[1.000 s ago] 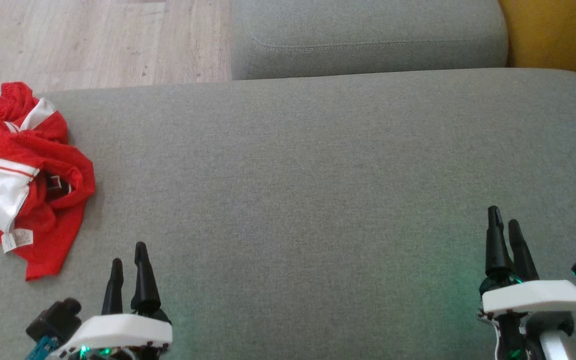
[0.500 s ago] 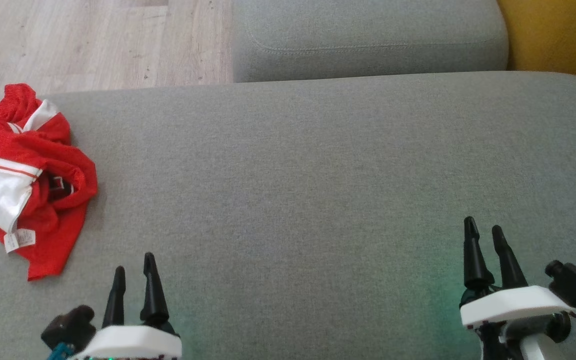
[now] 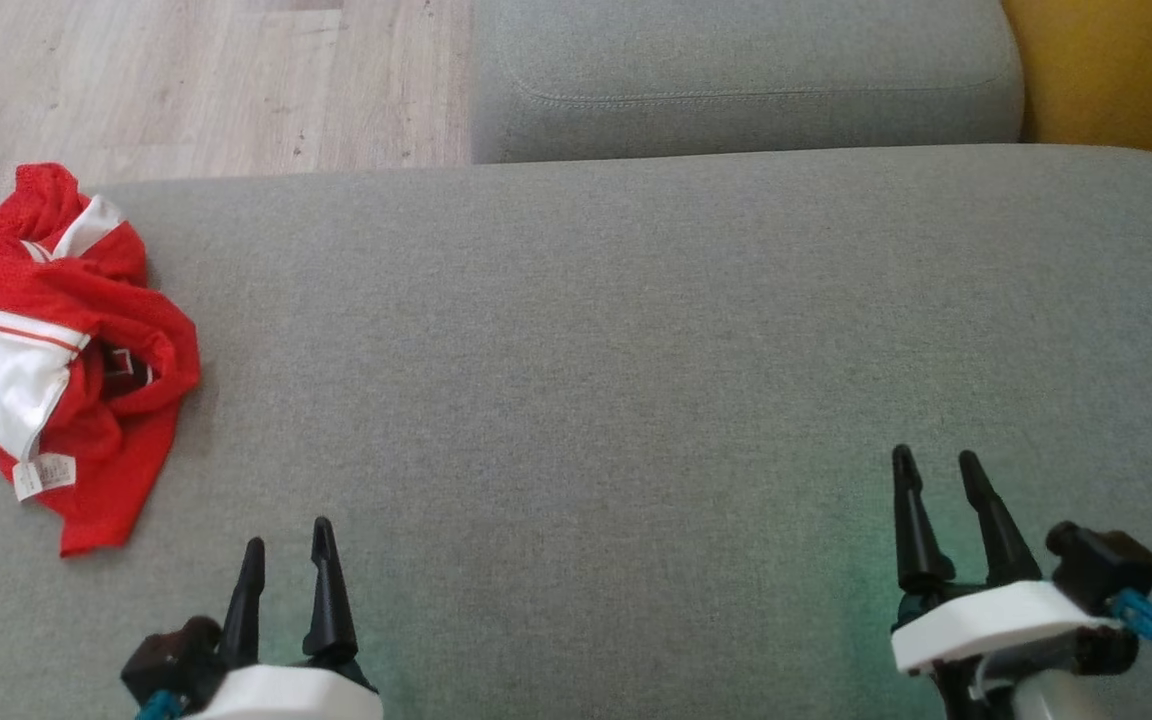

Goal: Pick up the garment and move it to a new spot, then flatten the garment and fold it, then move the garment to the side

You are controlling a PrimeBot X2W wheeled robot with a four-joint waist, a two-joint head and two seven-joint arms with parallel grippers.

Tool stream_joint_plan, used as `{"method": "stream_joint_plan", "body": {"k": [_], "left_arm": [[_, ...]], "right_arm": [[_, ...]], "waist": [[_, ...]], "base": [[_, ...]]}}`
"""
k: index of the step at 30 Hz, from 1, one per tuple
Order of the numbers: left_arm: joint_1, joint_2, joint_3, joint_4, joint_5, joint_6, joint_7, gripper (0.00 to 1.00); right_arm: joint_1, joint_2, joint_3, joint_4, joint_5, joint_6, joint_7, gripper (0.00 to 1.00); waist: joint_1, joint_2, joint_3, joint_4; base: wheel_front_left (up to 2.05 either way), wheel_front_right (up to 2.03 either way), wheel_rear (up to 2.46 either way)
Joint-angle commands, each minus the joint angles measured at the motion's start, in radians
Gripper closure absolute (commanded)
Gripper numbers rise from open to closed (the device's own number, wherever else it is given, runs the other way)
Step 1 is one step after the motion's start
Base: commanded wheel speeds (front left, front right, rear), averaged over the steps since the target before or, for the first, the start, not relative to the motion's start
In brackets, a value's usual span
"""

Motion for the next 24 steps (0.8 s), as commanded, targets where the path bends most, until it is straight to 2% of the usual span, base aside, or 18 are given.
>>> {"method": "stream_joint_plan", "body": {"k": [1, 24], "left_arm": [[-0.025, 0.007, 0.012, -0.025, 0.034, 0.006, -0.018, 0.00], [-0.025, 0.008, 0.009, 0.011, 0.258, 0.026, -0.083, 0.00]], "right_arm": [[-0.030, -0.009, 0.030, -0.020, -0.045, 0.006, -0.019, 0.00], [-0.050, -0.011, 0.069, 0.012, -0.320, 0.008, -0.084, 0.00]], "waist": [[0.0000, 0.0000, 0.000, 0.001], [0.0000, 0.0000, 0.002, 0.012]], "base": [[0.00, 0.00, 0.00], [0.00, 0.00, 0.00]]}}
